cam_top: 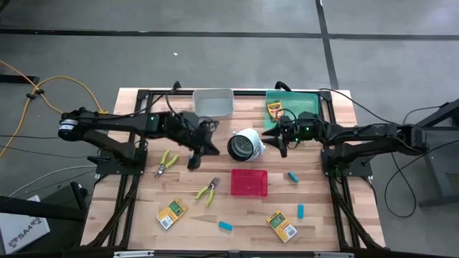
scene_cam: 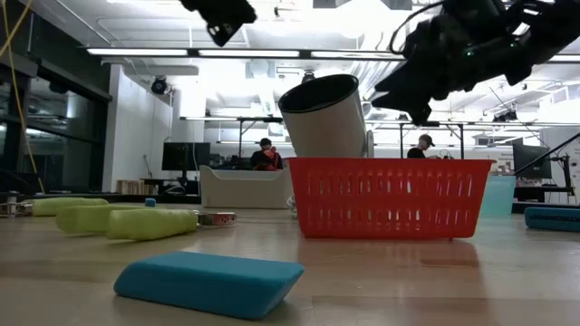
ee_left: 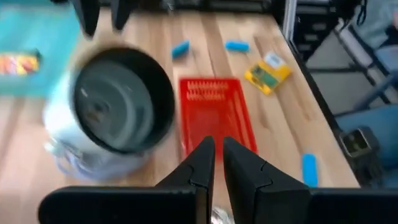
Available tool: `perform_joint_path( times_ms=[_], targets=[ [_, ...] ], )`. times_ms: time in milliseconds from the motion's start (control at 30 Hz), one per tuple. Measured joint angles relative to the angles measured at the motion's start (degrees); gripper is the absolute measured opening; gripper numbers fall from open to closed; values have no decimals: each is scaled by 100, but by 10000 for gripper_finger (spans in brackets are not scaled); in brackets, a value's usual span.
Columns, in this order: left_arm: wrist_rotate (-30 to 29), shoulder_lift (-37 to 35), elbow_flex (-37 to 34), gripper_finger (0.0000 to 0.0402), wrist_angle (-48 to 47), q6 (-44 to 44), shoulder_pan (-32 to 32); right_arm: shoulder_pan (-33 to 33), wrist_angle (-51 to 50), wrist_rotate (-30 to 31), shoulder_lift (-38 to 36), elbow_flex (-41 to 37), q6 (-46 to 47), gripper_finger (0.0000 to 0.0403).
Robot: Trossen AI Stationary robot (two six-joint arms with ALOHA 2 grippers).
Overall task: Pick & Place School Supplies
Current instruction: Put the yellow crayon box into the green bin
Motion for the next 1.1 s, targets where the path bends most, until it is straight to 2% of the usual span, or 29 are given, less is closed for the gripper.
perform_joint_path(
  times_ms=[200, 333, 433, 567, 700, 933, 1100],
  targets=[
    [-689, 0, -1, 31, -873, -703, -697, 657, 44, -5, 0, 0, 110, 155],
    [-635, 0, -22, 30, -1607, -982, -1145, 1048, 100, 32, 0, 0, 135, 155],
    [-134, 0, -30, 30, -2033, -1004, -1367, 1270, 277, 43, 0, 0, 156, 155],
    [445, 0, -87, 30, -2067, -1168, -1399, 1507, 552, 49, 0, 0, 158, 155],
    [1004, 129, -97, 30, -2461, -1185, -1101, 1704, 698, 216, 0, 0, 301, 155],
    [2681, 778, -389, 30, -2653, -794, -463, 2076, 702, 525, 0, 0, 435, 155],
    [2860, 1256, -554, 30, -2767, -265, -527, 2335, 726, 697, 0, 0, 435, 155]
  ],
)
